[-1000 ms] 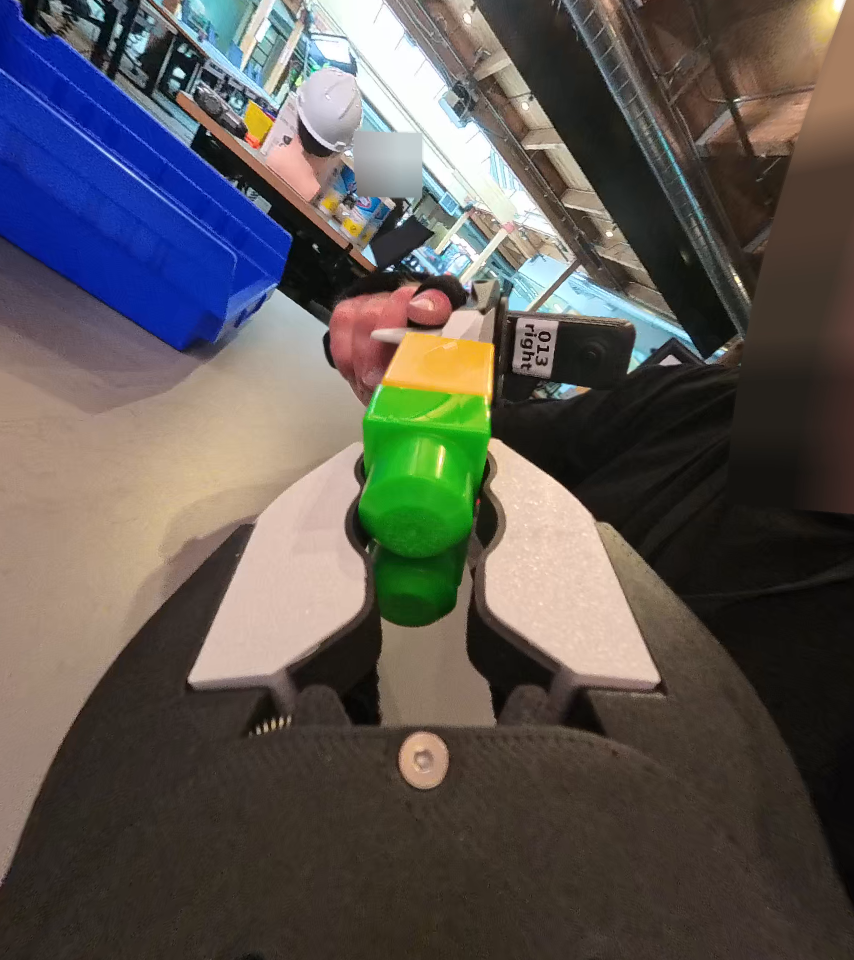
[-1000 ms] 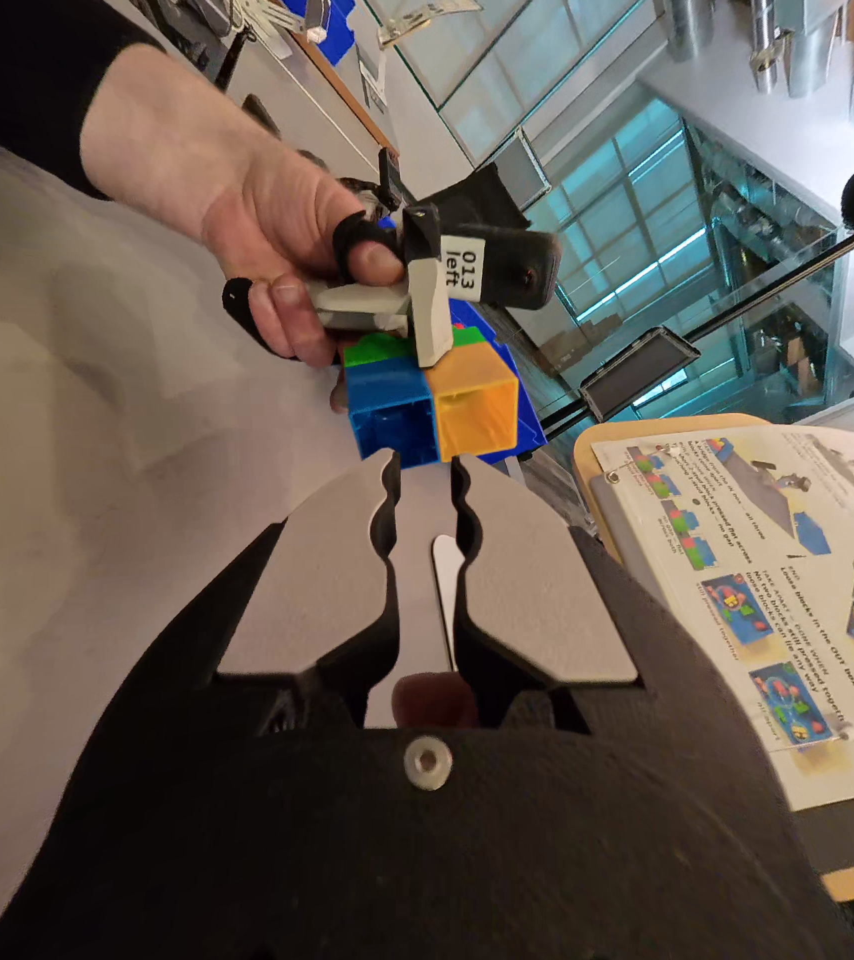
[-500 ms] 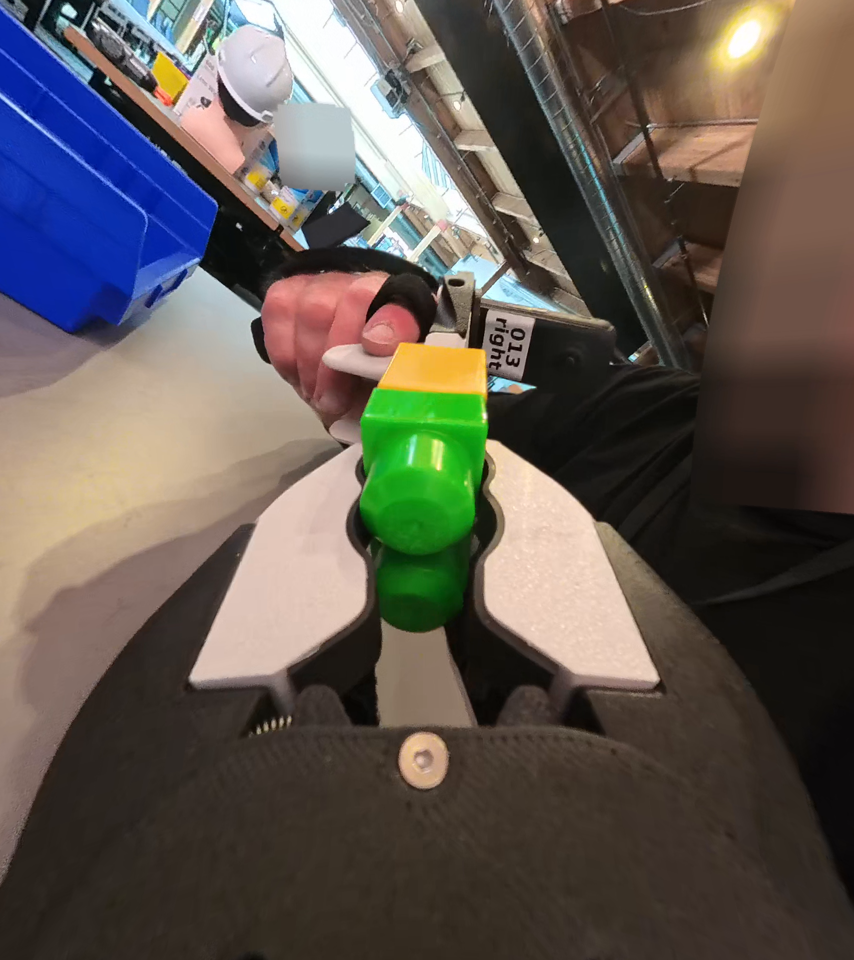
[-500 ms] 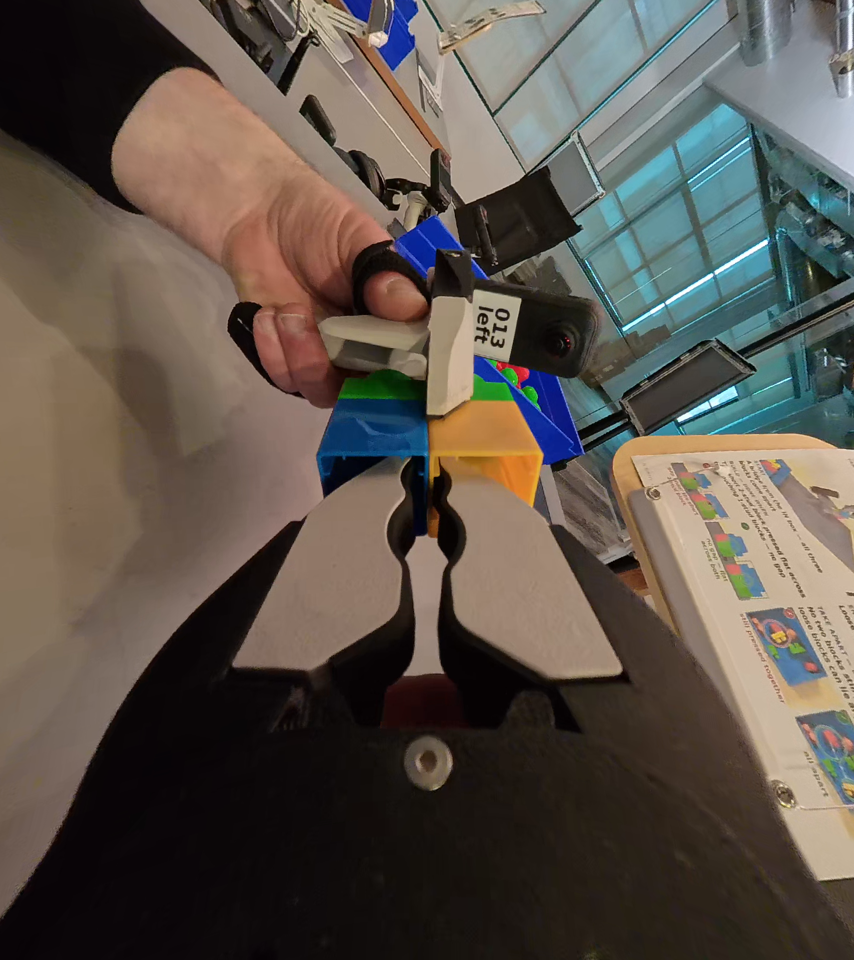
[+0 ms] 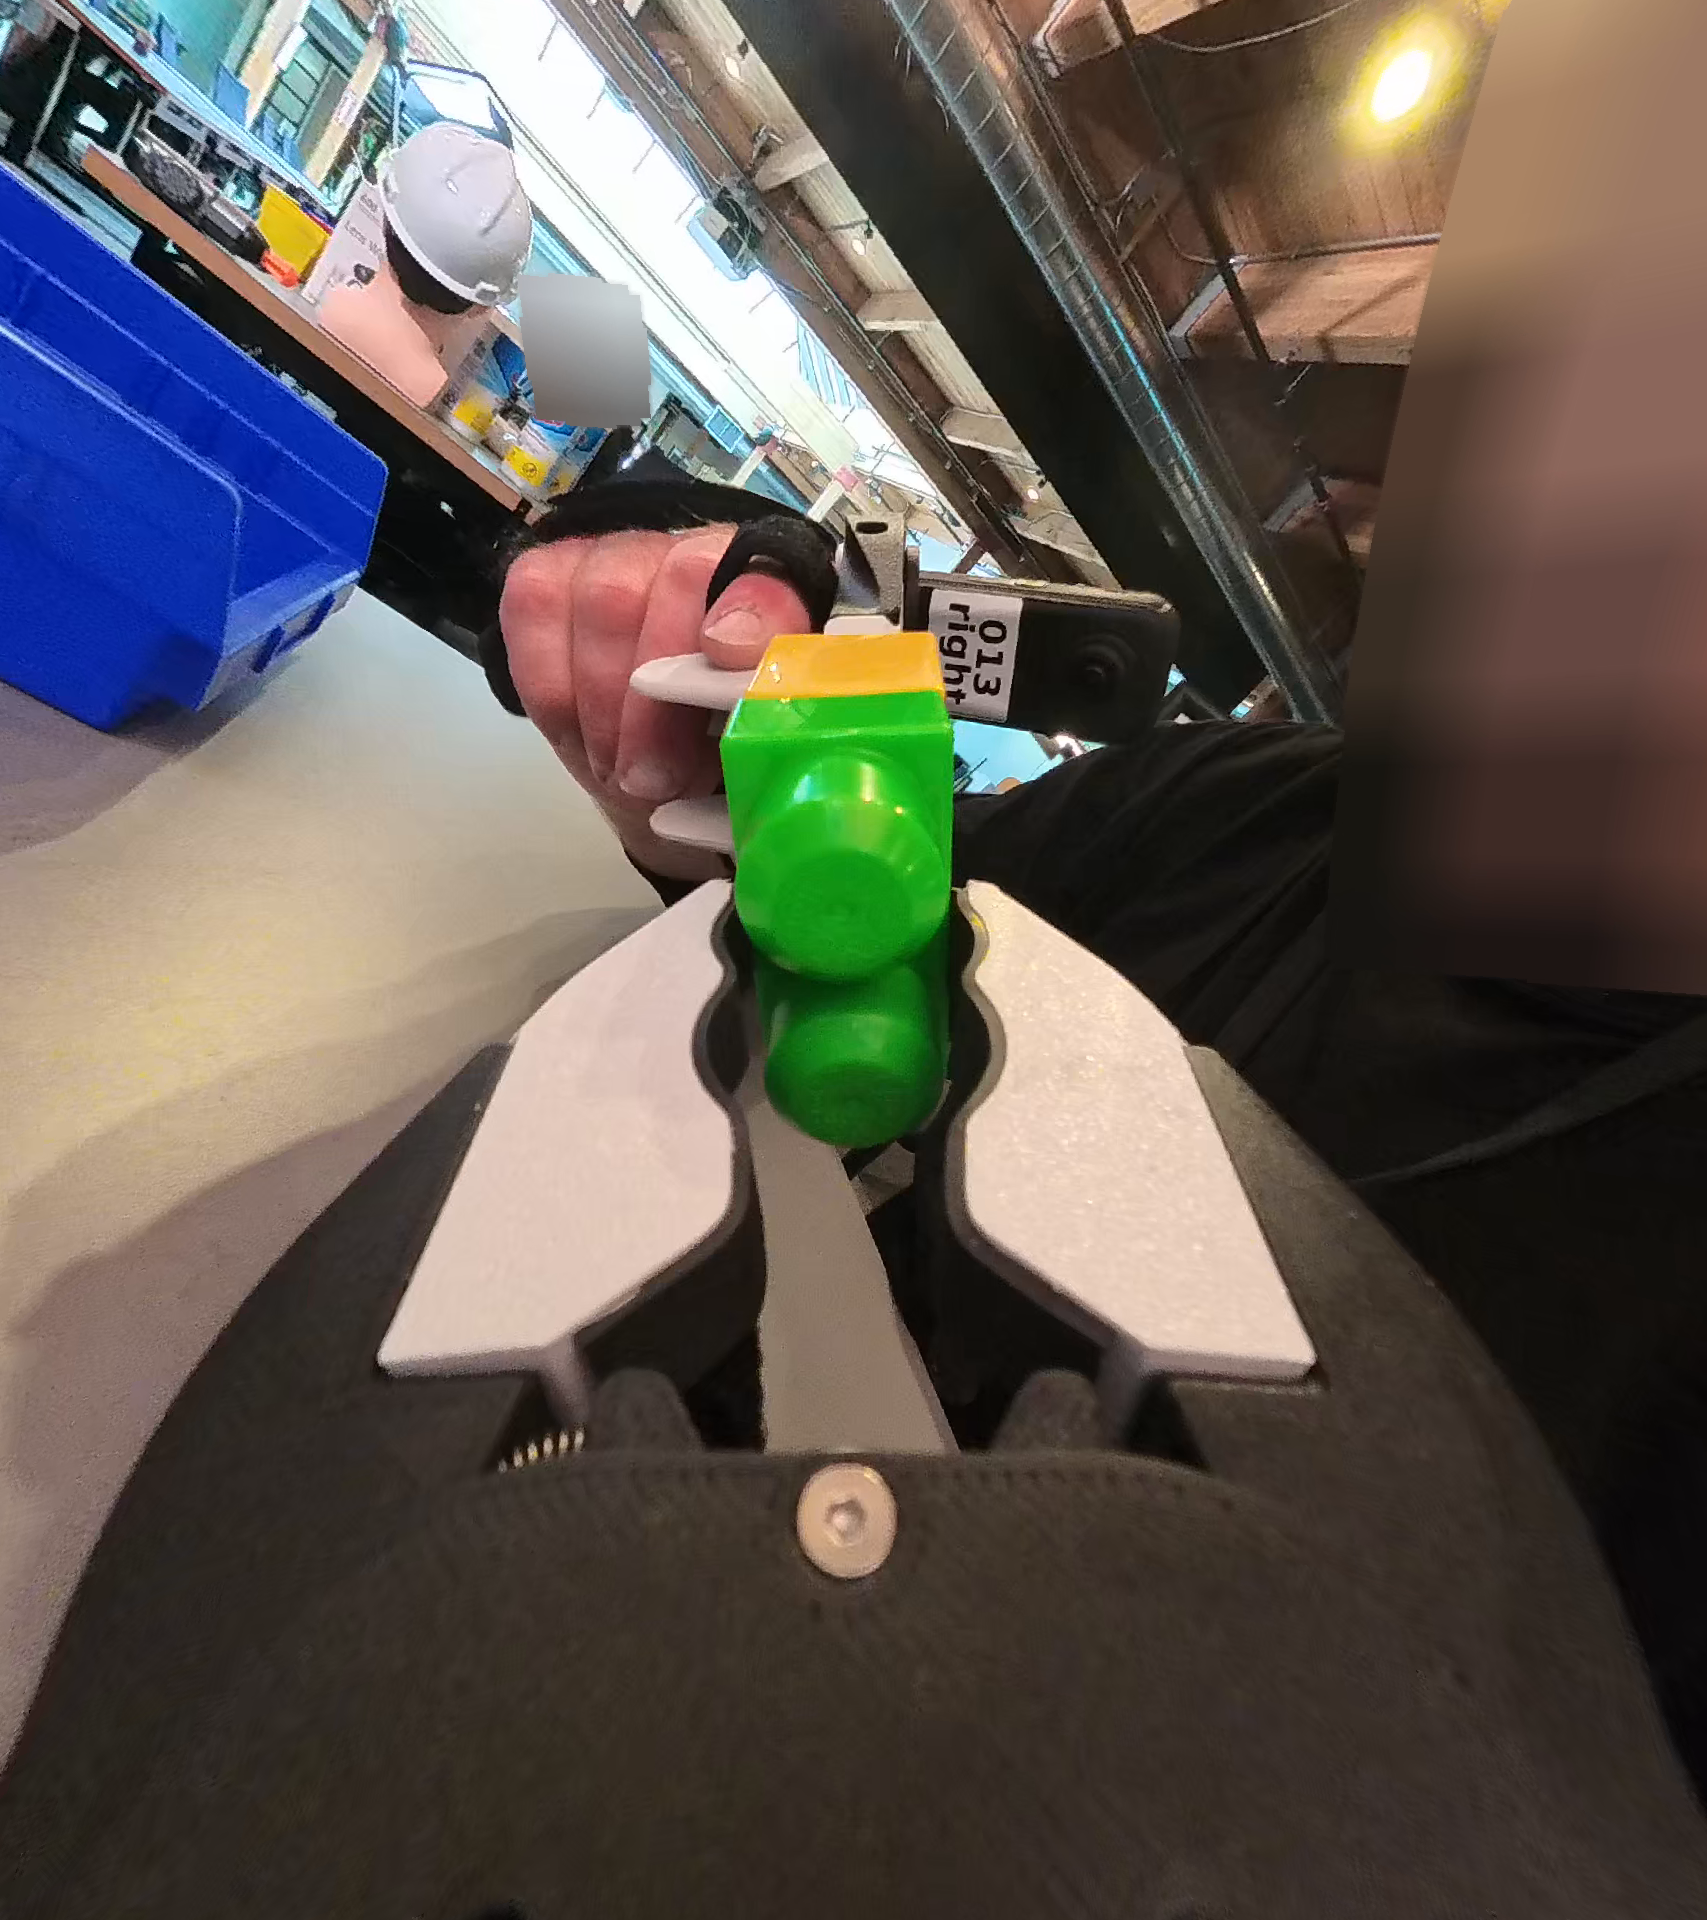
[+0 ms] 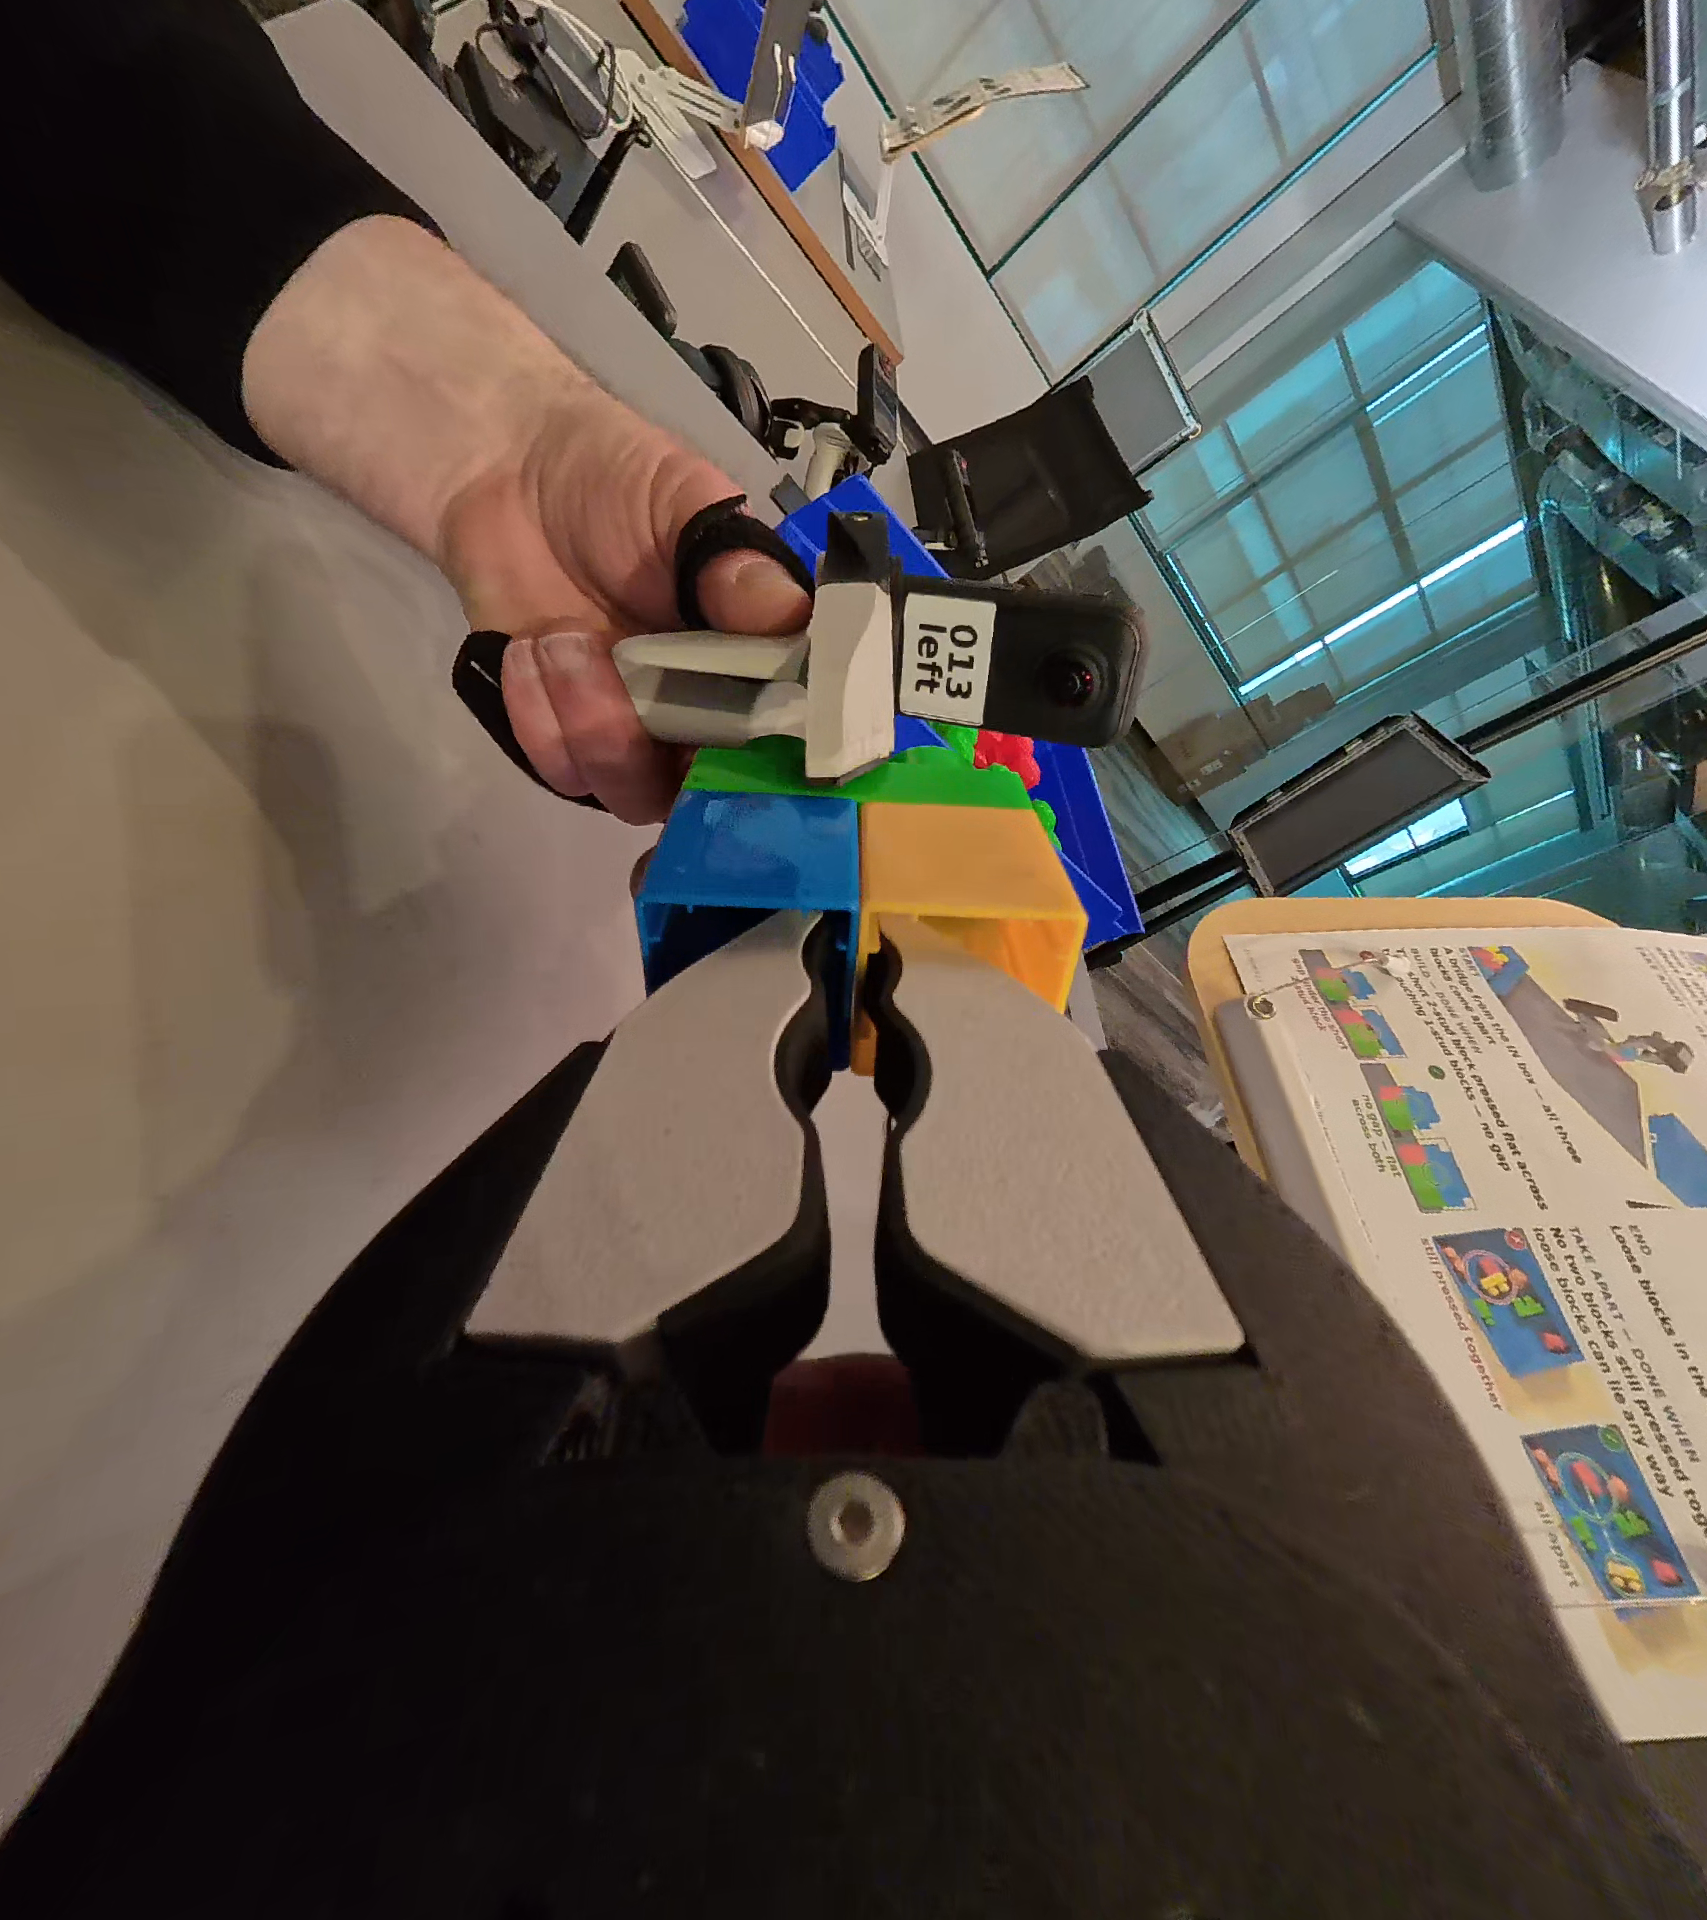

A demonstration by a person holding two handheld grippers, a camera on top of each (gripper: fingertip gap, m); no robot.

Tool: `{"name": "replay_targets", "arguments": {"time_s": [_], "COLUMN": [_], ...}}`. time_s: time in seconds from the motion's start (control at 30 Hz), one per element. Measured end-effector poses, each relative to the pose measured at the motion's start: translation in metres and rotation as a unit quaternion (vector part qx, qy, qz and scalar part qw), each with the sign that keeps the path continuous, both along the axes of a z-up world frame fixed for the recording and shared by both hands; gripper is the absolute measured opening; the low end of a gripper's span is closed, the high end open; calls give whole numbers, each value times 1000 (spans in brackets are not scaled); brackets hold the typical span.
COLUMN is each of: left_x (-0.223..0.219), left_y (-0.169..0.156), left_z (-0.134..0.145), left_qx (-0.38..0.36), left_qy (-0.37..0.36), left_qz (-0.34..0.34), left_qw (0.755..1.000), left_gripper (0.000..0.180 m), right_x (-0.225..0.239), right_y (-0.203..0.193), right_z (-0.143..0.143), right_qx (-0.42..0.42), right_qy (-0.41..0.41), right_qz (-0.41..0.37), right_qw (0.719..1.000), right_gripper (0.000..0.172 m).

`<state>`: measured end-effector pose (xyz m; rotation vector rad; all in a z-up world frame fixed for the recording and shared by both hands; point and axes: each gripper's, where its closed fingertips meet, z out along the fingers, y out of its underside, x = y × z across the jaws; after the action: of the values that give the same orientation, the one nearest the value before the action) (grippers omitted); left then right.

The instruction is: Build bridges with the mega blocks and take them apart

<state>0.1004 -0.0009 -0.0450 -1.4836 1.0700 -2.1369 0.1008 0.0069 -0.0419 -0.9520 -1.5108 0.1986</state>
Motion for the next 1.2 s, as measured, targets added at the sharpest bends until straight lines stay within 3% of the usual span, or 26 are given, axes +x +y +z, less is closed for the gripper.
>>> {"name": "replay_targets", "arguments": {"time_s": [0.4,0.47,0.57,0.77,0.9,1.0,1.2], "left_x": [6,-19,-28,-29,-32,-30,-30], "left_y": [-8,18,25,43,49,51,54], "left_z": [6,17,12,7,4,4,0], "left_qx": [32,17,51,85,86,81,71], "left_qy": [-17,-48,-26,1,11,8,15], "left_qz": [28,81,102,148,160,159,162], "left_qw": [999,995,993,985,983,984,984], "left_gripper": [36,35,36,36,36,36,36], "right_x": [15,41,87,119,176,218,279], "right_y": [-13,-7,7,30,76,119,204], "right_z": [8,25,40,41,58,62,8], "right_qx": [44,51,38,32,-2,-34,-182], "right_qy": [-38,-18,5,19,58,85,90], "right_qz": [-9,-40,-87,-151,-253,-345,-477], "right_qw": [998,998,995,988,966,934,855], "right_gripper": [3,3,3,3,3,3,3]}}
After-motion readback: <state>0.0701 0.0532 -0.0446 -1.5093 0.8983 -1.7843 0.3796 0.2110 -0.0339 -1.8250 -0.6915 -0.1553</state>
